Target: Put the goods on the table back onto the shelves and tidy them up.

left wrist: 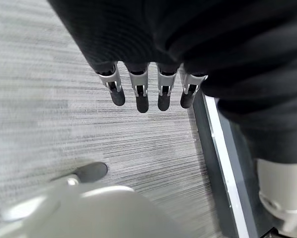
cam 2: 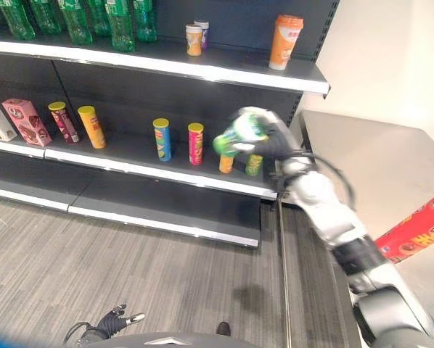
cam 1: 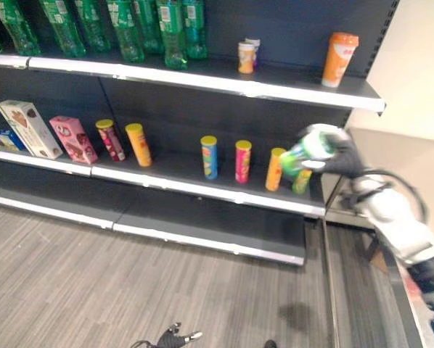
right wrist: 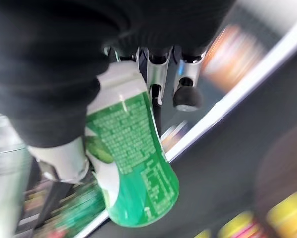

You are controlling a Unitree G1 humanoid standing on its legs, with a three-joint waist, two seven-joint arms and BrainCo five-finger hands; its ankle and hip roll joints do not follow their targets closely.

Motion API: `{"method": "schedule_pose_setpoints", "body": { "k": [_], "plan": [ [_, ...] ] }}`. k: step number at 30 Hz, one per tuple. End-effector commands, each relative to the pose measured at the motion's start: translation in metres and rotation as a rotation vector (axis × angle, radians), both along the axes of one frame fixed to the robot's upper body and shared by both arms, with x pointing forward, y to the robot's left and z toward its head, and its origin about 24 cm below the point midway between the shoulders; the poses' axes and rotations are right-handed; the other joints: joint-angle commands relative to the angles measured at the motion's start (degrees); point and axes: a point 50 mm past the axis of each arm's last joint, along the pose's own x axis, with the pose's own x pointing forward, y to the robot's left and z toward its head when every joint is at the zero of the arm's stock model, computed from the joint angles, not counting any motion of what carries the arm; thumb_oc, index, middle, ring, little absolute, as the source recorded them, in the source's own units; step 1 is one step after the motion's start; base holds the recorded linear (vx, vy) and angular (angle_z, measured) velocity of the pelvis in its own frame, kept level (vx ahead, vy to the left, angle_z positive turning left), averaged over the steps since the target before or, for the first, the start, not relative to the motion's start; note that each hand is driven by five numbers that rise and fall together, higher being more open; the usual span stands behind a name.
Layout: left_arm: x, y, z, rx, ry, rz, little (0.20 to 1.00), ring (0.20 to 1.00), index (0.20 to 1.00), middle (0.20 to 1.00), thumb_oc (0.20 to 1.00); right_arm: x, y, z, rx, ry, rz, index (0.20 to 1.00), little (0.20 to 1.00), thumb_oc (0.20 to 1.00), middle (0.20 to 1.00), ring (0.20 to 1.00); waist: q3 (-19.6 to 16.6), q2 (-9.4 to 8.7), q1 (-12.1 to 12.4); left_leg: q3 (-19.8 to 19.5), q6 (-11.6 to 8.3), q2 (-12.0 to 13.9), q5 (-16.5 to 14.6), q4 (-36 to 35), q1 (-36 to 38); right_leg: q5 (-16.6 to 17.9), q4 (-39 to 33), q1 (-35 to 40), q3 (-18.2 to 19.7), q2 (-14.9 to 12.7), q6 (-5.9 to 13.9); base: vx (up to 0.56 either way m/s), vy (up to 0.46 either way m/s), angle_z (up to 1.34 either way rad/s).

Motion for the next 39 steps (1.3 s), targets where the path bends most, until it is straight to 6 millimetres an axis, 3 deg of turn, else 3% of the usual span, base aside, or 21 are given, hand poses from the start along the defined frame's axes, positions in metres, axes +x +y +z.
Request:
{"method": "schedule_pose_setpoints", "body": {
  "k": [1,5,10,15,16,17,19,21,22,23,24,26,27,29,31,32,36,38,39],
  "plan": [
    [0.027,0.008,0.006,0.044,-0.026,-0.061,1.0,1.0,1.0,1.0,1.0,-0.005,-0.014,0.023,-0.005,-0.098,-0.031,0.2,0.2,0.2,0.2,0.2,2.27,1.14,-1.19,1.16,0.14,0.52,-6.35,1.43,1.87,-10.74,3.55,4.38,-0.36,-1.59,3.52,0.0,-0.015,-0.14],
    [0.016,0.011,0.003,0.044,0.004,-0.015,1.0,1.0,1.0,1.0,1.0,-0.003,-0.01,0.025,-0.019,-0.111,-0.019,0.2,0.2,0.2,0.2,0.2,2.28,1.1,-0.61,1.37,0.07,0.64,-6.51,1.47,2.11,-10.42,3.03,4.62,-0.59,-1.51,3.58,0.0,-0.014,-0.12],
    [0.015,0.017,0.005,0.04,-0.021,0.063,1.0,1.0,1.0,1.0,1.0,0.0,-0.004,0.032,-0.051,-0.127,0.001,0.2,0.2,0.2,0.2,0.2,2.95,0.29,0.68,0.81,-0.35,1.13,-7.46,4.39,1.34,-11.3,4.12,4.65,-0.98,-1.29,3.02,0.01,-0.071,0.0],
    [0.019,0.021,0.008,0.02,-0.063,0.143,1.0,1.0,1.0,1.0,1.0,0.002,0.002,0.052,-0.076,-0.185,0.032,0.2,0.2,0.2,0.2,0.2,6.82,-1.94,3.2,-2.43,-1.97,1.14,-9.1,20.19,-7.3,-12.82,6.85,3.58,-1.78,-0.83,0.84,-0.04,-0.161,0.14],
    [0.018,0.023,0.009,0.009,-0.077,0.207,1.0,1.0,1.0,1.0,1.0,0.001,0.003,0.059,-0.087,-0.202,0.036,0.2,0.2,0.2,0.2,0.2,9.17,-2.66,4.85,-5.38,-2.67,0.4,-6.36,30.39,-12.88,-13.41,7.79,3.96,-1.95,-0.78,-0.34,-0.01,-0.181,0.27],
    [0.017,0.024,0.008,0.009,-0.077,0.229,1.0,1.0,1.0,1.0,1.0,0.001,0.001,0.062,-0.097,-0.209,0.029,0.2,0.2,0.2,0.2,0.2,10.33,-2.69,5.3,-6.91,-3.01,0.01,-4.84,33.03,-15.95,-13.86,8.03,4.2,-2.36,-0.88,-0.58,0.05,-0.146,0.23],
    [0.014,0.023,0.007,0.002,-0.07,0.245,1.0,1.0,1.0,1.0,1.0,0.001,0.0,0.064,-0.106,-0.209,0.024,0.2,0.2,0.2,0.2,0.2,10.49,-2.7,5.16,-7.61,-2.92,0.0,-5.15,32.87,-18.95,-14.46,8.04,4.25,-3.19,-0.99,-0.44,0.1,-0.028,0.26],
    [0.004,0.023,0.005,-0.002,-0.043,0.261,1.0,1.0,1.0,1.0,1.0,0.001,0.0,0.068,-0.114,-0.214,0.027,0.2,0.2,0.2,0.2,0.2,10.19,-2.81,6.02,-7.77,-2.33,0.89,-5.65,26.86,-21.19,-15.61,7.55,4.93,-3.46,-1.29,0.21,0.25,0.023,0.07],
    [-0.001,0.023,0.003,-0.003,-0.028,0.271,1.0,1.0,1.0,1.0,1.0,0.0,0.001,0.07,-0.115,-0.223,0.032,0.2,0.2,0.2,0.2,0.2,9.98,-2.67,6.55,-7.97,-2.58,1.83,-3.46,23.82,-22.22,-16.22,7.1,5.43,-3.38,-1.48,0.37,0.21,0.038,-0.48],
    [-0.001,0.023,0.003,-0.003,-0.028,0.271,1.0,1.0,1.0,1.0,1.0,0.0,0.001,0.07,-0.115,-0.223,0.032,0.2,0.2,0.2,0.2,0.2,9.99,-2.69,6.57,-7.94,-2.58,1.82,-3.42,23.74,-22.16,-16.22,7.1,5.44,-3.36,-1.5,0.37,0.4,0.138,-0.6],
    [-0.005,0.023,0.003,-0.008,-0.03,0.298,1.0,1.0,1.0,1.0,1.0,0.0,0.002,0.079,-0.113,-0.256,0.038,0.2,0.2,0.2,0.2,0.2,10.06,-1.67,7.7,-9.51,-3.16,4.43,0.41,13.87,-26.18,-18.24,6.41,7.03,-2.83,-1.24,0.47,0.41,0.14,0.06],
    [-0.009,0.023,0.001,-0.004,-0.02,0.313,1.0,1.0,1.0,1.0,1.0,0.0,0.001,0.081,-0.099,-0.272,0.028,0.2,0.2,0.2,0.2,0.2,9.62,-1.26,8.37,-9.34,-4.33,6.11,3.01,5.06,-27.29,-20.15,5.71,9.66,-1.85,-1.47,0.57,0.68,0.218,0.85],
    [-0.019,0.024,0.0,0.0,0.006,0.332,1.0,1.0,1.0,1.0,1.0,-0.002,0.005,0.081,-0.106,-0.273,0.042,0.2,0.2,0.2,0.2,0.2,8.04,-0.56,8.78,-6.05,-4.42,7.48,4.13,2.65,-27.46,-21.69,5.49,12.63,-1.04,-1.92,1.32,0.62,0.212,0.18],
    [-0.025,0.027,-0.001,0.009,0.02,0.352,1.0,1.0,1.0,1.0,1.0,-0.005,0.006,0.08,-0.116,-0.279,0.048,0.2,0.2,0.2,0.2,0.2,7.17,-0.63,9.61,-4.91,-4.49,7.39,6.05,3.5,-26.57,-21.79,5.3,15.29,-0.64,-3.45,2.22,0.66,0.254,-0.02],
    [-0.032,0.031,-0.001,0.031,0.047,0.359,1.0,1.0,1.0,1.0,1.0,-0.009,0.008,0.072,-0.133,-0.271,0.041,0.2,0.2,0.2,0.2,0.2,4.82,-0.65,9.75,-4.08,-3.94,5.23,8.31,6.56,-26.03,-20.05,8.07,16.13,-0.49,-7.28,4.04,0.77,0.352,-0.02],
    [-0.033,0.033,-0.001,0.041,0.049,0.361,1.0,1.0,1.0,1.0,1.0,-0.009,0.008,0.07,-0.148,-0.271,0.032,0.2,0.2,0.2,0.2,0.2,4.23,-1.07,9.86,-3.73,-3.18,3.71,7.5,7.19,-24.99,-18.19,10.75,15.72,0.11,-9.13,4.57,0.65,0.325,-0.49],
    [-0.013,0.037,0.005,0.051,-0.009,0.305,1.0,1.0,1.0,1.0,1.0,-0.007,0.019,0.07,-0.118,-0.299,0.052,0.2,0.2,0.2,0.2,0.2,4.6,-0.79,8.13,-1.43,1.44,-1.49,3.52,7.24,-19.34,1.24,29.41,6.98,3.69,-14.09,3.99,0.5,0.317,-0.6],
    [0.004,0.039,0.01,0.064,-0.058,0.269,1.0,1.0,1.0,1.0,1.0,-0.006,0.026,0.074,-0.098,-0.326,0.077,0.2,0.2,0.2,0.2,0.2,5.1,0.21,6.99,-0.4,3.23,-2.58,1.52,6.83,-16.93,4.55,32.24,3.31,3.22,-15.01,3.84,0.34,0.245,-0.19],
    [0.011,0.039,0.012,0.061,-0.084,0.258,1.0,1.0,1.0,1.0,1.0,-0.004,0.03,0.079,-0.101,-0.339,0.091,0.2,0.2,0.2,0.2,0.2,5.57,0.78,6.37,-0.03,3.72,-2.78,0.55,6.39,-14.87,3.92,33.63,0.94,2.78,-15.48,3.51,0.45,0.27,-0.08]
  ]
}}
